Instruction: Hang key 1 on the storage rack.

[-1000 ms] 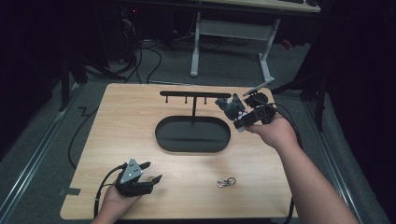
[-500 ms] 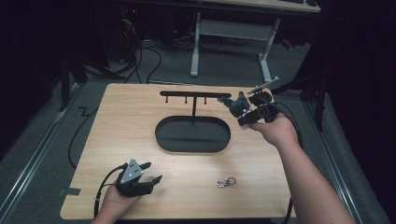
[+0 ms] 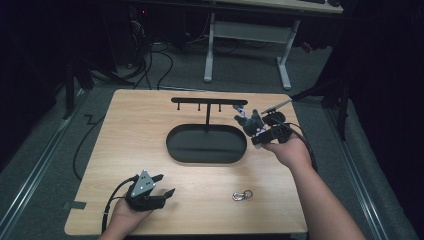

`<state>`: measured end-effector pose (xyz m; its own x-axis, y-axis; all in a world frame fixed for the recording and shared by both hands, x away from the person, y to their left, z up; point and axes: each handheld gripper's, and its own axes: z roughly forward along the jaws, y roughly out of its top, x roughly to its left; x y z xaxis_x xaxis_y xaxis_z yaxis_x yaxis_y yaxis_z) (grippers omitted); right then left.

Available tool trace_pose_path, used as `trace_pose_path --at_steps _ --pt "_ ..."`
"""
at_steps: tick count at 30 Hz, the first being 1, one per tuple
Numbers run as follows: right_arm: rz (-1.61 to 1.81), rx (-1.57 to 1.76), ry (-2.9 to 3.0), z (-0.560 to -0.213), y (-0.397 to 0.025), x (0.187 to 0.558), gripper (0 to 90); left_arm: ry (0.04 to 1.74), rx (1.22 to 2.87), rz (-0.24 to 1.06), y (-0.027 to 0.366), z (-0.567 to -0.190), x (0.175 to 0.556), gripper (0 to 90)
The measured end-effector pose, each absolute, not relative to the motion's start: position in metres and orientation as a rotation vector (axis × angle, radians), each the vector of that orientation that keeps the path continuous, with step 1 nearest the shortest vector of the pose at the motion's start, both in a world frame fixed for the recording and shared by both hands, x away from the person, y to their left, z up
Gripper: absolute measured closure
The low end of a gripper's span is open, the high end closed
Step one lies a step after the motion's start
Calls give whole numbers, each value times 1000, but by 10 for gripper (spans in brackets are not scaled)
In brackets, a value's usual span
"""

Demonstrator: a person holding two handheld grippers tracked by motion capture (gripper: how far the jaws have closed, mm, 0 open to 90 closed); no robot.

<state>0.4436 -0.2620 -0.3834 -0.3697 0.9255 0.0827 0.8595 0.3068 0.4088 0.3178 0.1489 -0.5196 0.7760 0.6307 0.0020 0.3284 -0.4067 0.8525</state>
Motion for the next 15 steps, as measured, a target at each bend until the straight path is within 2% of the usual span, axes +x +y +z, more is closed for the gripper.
trace_pose_path --at_steps 15 --pt "620 1631 2382 -419 -245 460 441 716 2033 409 149 -520 318 349"
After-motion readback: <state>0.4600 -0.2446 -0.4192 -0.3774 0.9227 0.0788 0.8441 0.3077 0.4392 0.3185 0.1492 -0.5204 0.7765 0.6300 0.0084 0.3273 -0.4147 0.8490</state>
